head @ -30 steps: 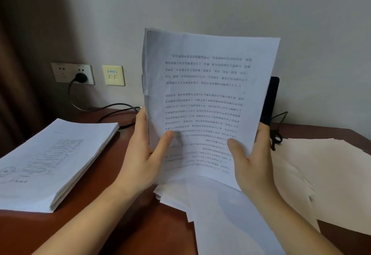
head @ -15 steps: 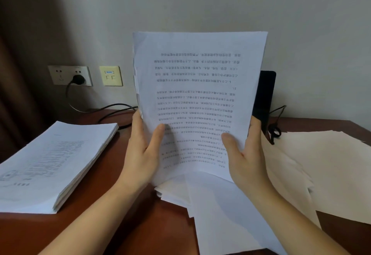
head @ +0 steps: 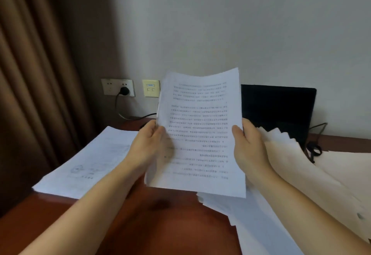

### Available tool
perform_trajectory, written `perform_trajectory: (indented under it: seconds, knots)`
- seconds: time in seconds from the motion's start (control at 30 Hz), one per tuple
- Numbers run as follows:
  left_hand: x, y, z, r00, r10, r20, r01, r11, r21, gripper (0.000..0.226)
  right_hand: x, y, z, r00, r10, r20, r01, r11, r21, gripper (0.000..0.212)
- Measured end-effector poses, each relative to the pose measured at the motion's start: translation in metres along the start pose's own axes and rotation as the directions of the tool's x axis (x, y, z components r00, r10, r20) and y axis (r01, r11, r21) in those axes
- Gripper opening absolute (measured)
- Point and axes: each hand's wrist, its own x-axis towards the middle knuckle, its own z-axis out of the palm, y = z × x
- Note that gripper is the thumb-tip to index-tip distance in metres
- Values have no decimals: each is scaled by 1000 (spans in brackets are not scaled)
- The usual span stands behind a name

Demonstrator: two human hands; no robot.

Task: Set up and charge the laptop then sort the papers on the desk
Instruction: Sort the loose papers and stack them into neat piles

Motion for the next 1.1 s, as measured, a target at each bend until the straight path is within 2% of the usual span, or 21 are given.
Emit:
perform_trajectory:
  seconds: [0.1, 0.2, 0.37, 0.57, 0.63, 0.7, 0.8, 0.83, 0.97, 1.1]
  knots:
    - [15, -14, -43, 994, -107, -19, 109, 978, 180, 30, 9, 10, 38, 971, 206, 123, -209, 978, 17, 27]
    - [25, -32, -90, 983, -161, -84, 179, 937, 298, 23, 9, 18, 82, 910, 318, 266, -333, 943, 8, 30]
    - [31, -70, -143, 968, -112, -224, 202, 880, 430, 23, -3, 15, 149, 817, 430, 385, -486, 872, 59, 29]
    - [48, -94, -162, 952, -68, -297, 247, 743, 622, 21, -3, 7, 198, 784, 447, 431, -536, 838, 105, 26]
    - [54, -99, -165, 946, -63, -317, 275, 672, 688, 19, -1, 6, 202, 766, 458, 451, -522, 853, 21, 24]
    - [59, -104, -164, 947, -36, -319, 276, 598, 753, 21, 3, 5, 200, 768, 465, 439, -463, 878, -121, 34]
    - [66, -107, -149, 959, 42, -281, 208, 570, 795, 23, 12, 5, 185, 792, 441, 422, -374, 897, -235, 59]
    - [67, -105, -140, 964, 65, -256, 175, 568, 804, 21, 13, 4, 178, 795, 434, 425, -356, 900, -253, 57]
    - [58, -86, -89, 985, 134, -112, 12, 584, 812, 24, 10, 1, 136, 823, 375, 427, -272, 920, -284, 18]
    - [32, -54, -30, 961, 222, 167, -274, 657, 703, 22, 3, 6, 70, 881, 292, 373, -179, 934, -309, 12]
